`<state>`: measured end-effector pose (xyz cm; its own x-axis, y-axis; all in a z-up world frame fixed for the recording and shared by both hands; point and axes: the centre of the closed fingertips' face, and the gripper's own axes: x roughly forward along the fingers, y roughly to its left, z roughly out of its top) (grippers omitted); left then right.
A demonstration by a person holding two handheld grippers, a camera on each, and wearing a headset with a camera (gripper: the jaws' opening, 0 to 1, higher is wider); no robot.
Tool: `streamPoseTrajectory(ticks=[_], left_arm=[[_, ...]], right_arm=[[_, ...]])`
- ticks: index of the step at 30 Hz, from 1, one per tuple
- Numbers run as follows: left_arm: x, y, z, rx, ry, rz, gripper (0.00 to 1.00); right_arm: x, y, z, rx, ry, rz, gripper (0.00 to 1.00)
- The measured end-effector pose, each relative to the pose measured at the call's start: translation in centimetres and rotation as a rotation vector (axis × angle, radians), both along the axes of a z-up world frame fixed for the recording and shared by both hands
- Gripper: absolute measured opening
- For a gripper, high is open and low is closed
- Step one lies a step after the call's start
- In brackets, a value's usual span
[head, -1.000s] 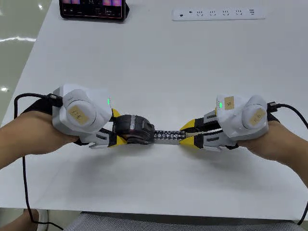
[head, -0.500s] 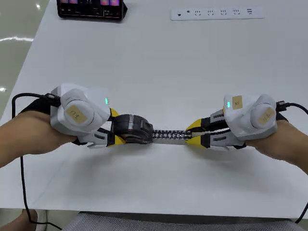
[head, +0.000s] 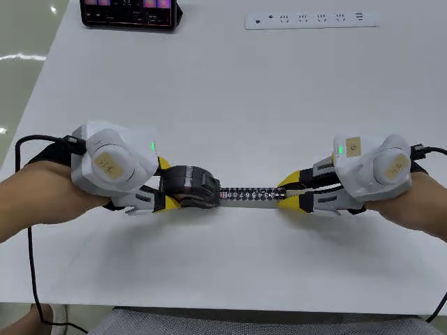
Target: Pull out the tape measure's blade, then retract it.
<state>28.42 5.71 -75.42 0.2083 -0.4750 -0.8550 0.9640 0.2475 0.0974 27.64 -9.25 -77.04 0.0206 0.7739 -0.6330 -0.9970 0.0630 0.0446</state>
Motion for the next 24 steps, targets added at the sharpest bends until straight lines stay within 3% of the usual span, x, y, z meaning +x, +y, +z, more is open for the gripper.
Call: streamPoseTrajectory(ticks=[24], left_arm=[[0.1, 0.1, 0.0, -0.001, -0.001, 0.007, 0.25]], right_arm=[[0.2, -2.8, -0.2, -0.039, -0.003, -0.019, 0.1]])
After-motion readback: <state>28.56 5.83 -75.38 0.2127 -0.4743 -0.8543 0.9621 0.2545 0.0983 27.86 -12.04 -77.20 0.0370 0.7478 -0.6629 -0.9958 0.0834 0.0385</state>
